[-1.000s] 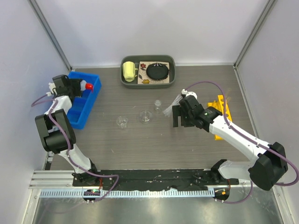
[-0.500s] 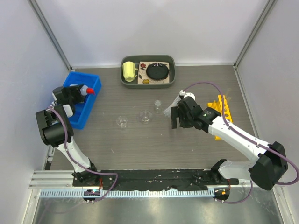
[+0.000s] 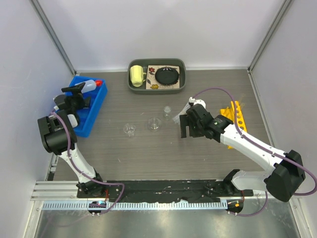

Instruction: Organize the chemistry lab equipment

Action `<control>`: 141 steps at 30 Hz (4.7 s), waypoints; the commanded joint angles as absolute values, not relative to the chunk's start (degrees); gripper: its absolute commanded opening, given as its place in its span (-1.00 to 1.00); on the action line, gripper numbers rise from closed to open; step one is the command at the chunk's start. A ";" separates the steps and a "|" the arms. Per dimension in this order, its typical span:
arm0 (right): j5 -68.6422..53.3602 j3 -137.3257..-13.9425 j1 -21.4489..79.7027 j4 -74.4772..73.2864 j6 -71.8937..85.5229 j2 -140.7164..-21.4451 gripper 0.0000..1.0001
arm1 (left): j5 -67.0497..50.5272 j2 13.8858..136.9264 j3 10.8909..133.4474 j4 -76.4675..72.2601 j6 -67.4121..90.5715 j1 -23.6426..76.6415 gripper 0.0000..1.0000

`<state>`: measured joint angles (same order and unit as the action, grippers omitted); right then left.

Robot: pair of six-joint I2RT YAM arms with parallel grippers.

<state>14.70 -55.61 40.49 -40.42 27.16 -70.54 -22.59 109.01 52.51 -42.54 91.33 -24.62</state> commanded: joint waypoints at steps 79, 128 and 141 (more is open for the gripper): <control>-6.33 -62.32 48.78 -21.18 27.25 -72.44 0.99 | 19.78 94.83 77.44 38.68 10.64 -3.34 1.00; -0.26 -58.53 48.78 -30.32 30.32 -57.83 0.99 | 17.05 97.02 66.80 40.96 15.82 25.48 -1.00; 3.34 -60.03 48.87 -35.77 30.94 -55.63 0.99 | 15.39 97.30 65.66 39.11 20.30 39.72 -1.00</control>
<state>1.15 -57.34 48.45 -34.54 30.35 -56.84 23.29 95.57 66.63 40.07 18.37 35.27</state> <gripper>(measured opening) 0.996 0.110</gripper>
